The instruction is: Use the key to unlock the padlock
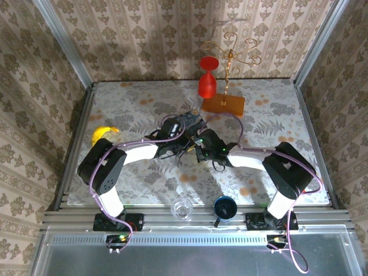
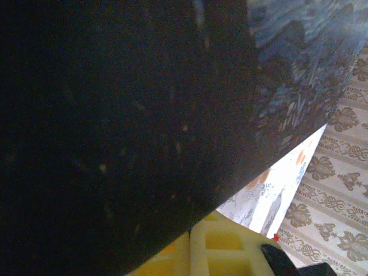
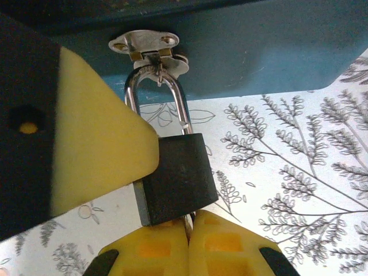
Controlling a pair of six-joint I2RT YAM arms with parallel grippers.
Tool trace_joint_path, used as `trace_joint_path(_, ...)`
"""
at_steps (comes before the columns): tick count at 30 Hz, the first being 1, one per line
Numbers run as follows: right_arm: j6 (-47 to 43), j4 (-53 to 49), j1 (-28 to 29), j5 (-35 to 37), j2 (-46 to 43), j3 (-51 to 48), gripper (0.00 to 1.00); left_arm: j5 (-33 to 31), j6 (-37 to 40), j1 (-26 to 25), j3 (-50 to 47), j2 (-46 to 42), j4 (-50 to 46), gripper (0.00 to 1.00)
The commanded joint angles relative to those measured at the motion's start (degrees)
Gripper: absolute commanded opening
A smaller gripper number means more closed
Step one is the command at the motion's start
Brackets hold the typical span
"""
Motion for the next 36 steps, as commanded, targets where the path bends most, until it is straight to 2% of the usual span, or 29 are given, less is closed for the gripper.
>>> trace_joint_path(1,3.90,3.51,-3.10,-6.19,-1.67,-2.00,0.00,2.98,-0.34,-0.33,0.12,-0.65,0.32,0.00)
trace_joint_path(5,5.46,5.08,-4.95,-9.35,-3.01,-3.38,0.00,2.88,-0.31,-0.28,-0.24,-0.89,0.38,0.00)
trace_joint_path(34,13.87,8.14,-5.37,-14.72,-4.44,-5.34,0.00,3.13,2.86,0.14,-3.43,-2.91,-0.74,0.00)
trace_joint_path(36,14.57,8.62,-5.39,-14.68,-4.40,-5.64,0.04,3.12,2.87,0.16,-3.93,-3.04,-0.83,0.00)
